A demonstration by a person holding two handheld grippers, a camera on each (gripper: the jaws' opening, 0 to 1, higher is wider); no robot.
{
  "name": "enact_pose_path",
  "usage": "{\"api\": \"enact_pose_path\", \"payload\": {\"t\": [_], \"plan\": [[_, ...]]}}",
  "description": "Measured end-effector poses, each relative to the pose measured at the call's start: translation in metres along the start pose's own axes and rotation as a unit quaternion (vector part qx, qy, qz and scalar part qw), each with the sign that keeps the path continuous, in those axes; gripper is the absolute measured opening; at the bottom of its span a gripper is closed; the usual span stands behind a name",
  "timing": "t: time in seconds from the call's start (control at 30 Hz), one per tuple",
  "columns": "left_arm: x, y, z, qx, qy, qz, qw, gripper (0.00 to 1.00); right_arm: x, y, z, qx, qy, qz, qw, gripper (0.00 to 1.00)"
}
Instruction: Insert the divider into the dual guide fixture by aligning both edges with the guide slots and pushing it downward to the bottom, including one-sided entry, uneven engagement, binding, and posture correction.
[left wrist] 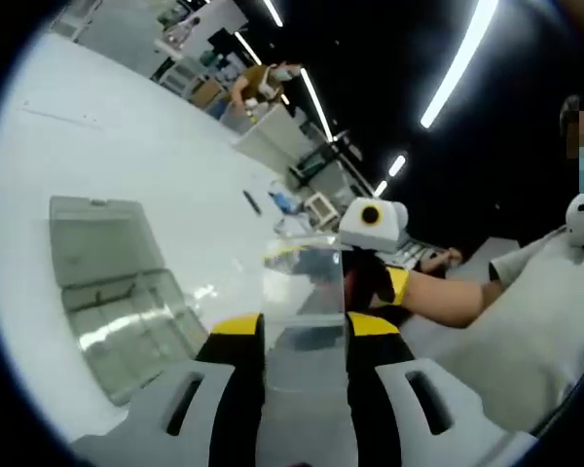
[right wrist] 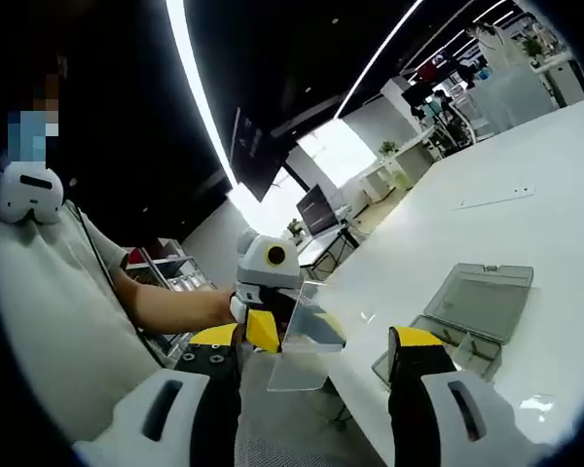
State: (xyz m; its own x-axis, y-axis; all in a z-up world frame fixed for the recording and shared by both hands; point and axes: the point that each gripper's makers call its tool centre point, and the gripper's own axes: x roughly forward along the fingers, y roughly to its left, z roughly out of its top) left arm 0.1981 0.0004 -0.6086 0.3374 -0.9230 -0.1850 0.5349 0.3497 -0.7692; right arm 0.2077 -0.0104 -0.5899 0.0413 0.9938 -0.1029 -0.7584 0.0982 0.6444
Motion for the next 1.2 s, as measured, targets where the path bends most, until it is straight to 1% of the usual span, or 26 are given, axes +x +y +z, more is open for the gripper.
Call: {"api": "enact_pose_path", "payload": {"t": [0.17, 0.53, 0.93, 1.2], "plan": [[0.001, -0.005, 0.003, 0.005, -0.006, -0.01, 0.9999, 0.3, 0.002, 0.003, 0.002, 0.004, -0.003, 0.008, 1.0, 0.58], [0.003, -0.021, 0.006, 0.01, -0.008, -0.038, 0.9992, 0.3, 0.006, 0.011, 0.009, 0.018, -0.015, 0.029, 0.9993, 0.58], [0.007, -0.031, 0.009, 0.014, -0.008, -0.055, 0.9984, 0.3, 0.004, 0.014, 0.014, 0.037, -0.028, 0.045, 0.9979, 0.56], [0.011, -0.036, 0.007, 0.017, -0.003, -0.064, 0.9978, 0.3, 0.004, 0.015, 0.016, 0.044, -0.035, 0.049, 0.9972, 0.52]]}}
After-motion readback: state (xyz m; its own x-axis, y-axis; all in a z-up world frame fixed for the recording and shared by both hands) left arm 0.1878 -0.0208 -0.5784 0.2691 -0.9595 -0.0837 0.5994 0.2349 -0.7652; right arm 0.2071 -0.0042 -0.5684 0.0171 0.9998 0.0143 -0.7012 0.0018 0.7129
